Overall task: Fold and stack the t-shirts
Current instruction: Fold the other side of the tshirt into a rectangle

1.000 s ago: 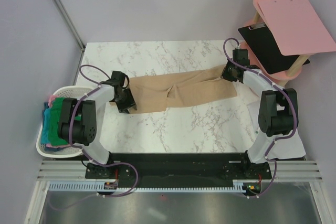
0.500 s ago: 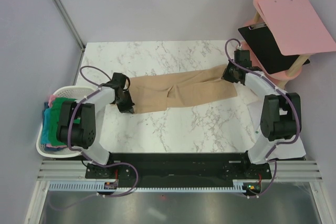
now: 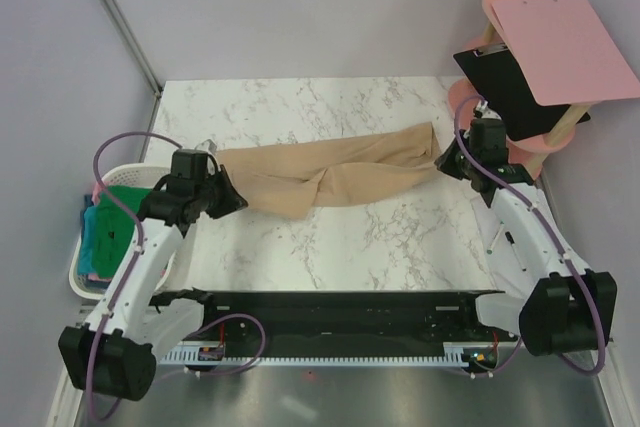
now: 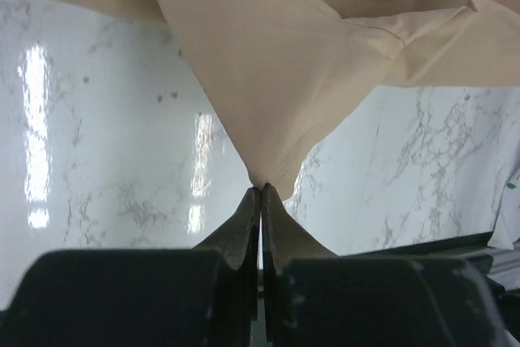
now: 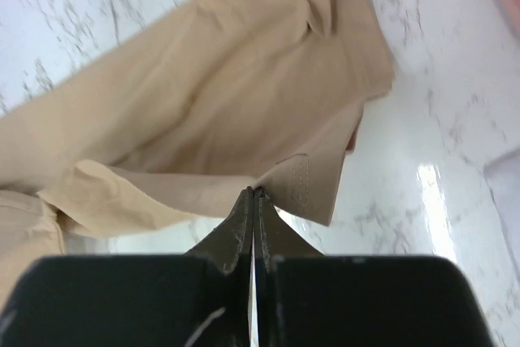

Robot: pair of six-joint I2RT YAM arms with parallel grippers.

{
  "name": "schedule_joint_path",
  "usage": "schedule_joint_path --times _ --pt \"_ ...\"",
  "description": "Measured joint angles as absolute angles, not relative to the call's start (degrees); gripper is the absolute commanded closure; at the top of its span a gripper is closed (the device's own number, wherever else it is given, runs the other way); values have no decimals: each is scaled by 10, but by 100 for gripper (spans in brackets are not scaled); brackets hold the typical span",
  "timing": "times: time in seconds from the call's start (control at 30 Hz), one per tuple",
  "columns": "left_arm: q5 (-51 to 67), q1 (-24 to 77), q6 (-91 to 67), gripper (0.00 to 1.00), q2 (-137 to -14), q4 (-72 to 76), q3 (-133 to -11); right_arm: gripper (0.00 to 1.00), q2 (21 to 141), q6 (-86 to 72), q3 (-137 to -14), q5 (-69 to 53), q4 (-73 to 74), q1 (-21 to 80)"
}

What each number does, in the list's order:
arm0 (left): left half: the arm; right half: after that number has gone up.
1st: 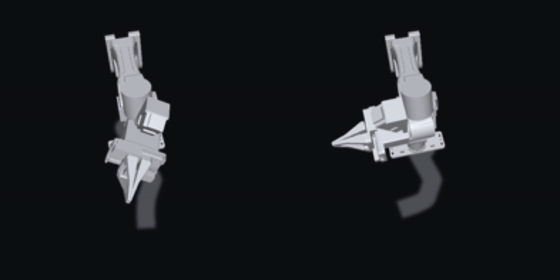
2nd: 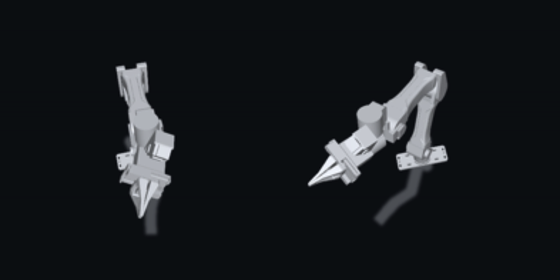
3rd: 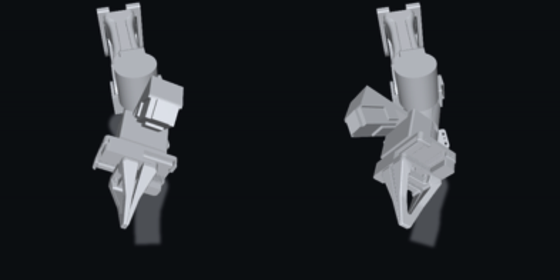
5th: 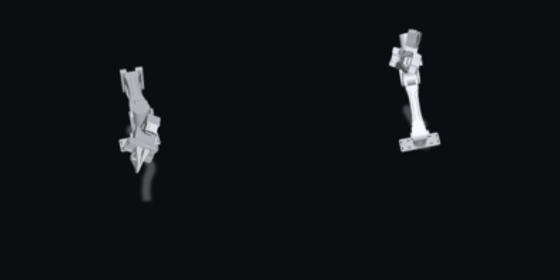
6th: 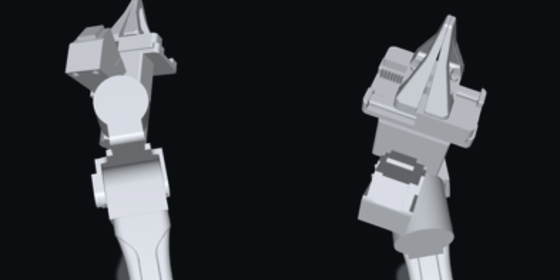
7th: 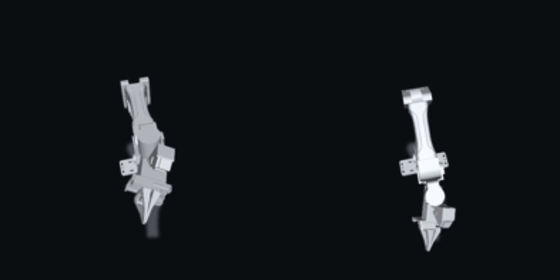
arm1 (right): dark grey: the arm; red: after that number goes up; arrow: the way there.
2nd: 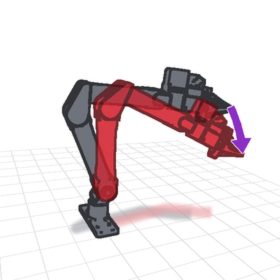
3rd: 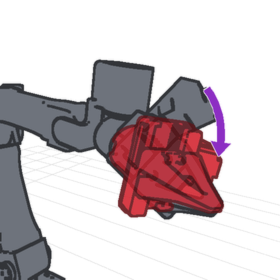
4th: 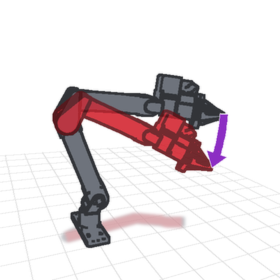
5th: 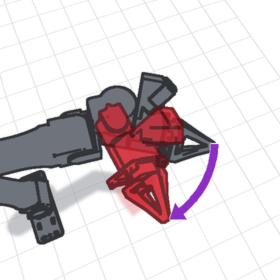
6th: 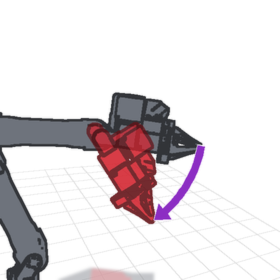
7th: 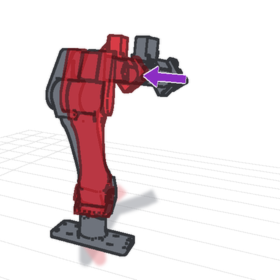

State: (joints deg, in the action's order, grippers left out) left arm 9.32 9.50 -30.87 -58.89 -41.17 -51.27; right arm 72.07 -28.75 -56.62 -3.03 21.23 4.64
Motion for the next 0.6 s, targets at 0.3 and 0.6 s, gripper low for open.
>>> schedule_joint_path --times 0.3,0.6 --pt "116 95 -335 98 -399 -560 -476 100 601 -307 -439 -28 314 46" --pt "122 95 -357 98 -267 -732 -529 100 518 -328 -371 -41 382 46"
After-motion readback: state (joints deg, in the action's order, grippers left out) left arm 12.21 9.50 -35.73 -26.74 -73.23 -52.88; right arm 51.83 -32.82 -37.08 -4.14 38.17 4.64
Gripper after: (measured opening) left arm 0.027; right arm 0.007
